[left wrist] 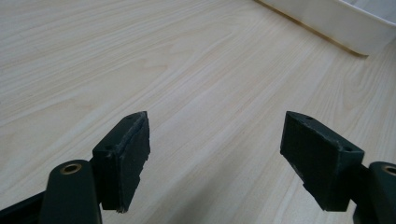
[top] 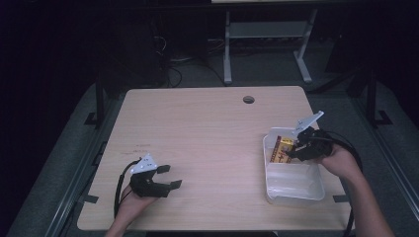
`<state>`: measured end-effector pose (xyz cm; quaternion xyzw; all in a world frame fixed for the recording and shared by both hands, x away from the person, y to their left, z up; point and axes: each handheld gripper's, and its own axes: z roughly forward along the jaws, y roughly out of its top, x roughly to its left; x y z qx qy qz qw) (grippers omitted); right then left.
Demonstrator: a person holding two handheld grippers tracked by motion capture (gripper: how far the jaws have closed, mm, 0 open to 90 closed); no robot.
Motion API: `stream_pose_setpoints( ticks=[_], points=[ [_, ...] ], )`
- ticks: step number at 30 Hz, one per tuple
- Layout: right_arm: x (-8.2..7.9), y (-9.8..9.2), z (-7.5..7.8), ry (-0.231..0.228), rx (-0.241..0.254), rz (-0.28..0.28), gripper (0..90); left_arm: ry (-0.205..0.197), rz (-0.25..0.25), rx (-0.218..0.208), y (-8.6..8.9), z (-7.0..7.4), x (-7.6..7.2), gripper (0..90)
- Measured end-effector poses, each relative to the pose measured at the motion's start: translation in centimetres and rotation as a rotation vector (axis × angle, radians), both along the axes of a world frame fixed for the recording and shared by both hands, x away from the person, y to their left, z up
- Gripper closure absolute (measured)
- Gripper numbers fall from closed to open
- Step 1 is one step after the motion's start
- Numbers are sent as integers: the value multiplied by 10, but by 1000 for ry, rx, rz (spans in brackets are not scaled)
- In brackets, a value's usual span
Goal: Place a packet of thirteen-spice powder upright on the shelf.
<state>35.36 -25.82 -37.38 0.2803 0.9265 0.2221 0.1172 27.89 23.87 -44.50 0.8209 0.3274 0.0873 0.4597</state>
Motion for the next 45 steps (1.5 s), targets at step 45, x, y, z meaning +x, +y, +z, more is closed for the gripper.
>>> stream_pose_setpoints(
  ticks=[45],
  points=[
    [-10,36,26,-29,232,22,357,-1,-1,-1,2,1,0,236]
  ],
)
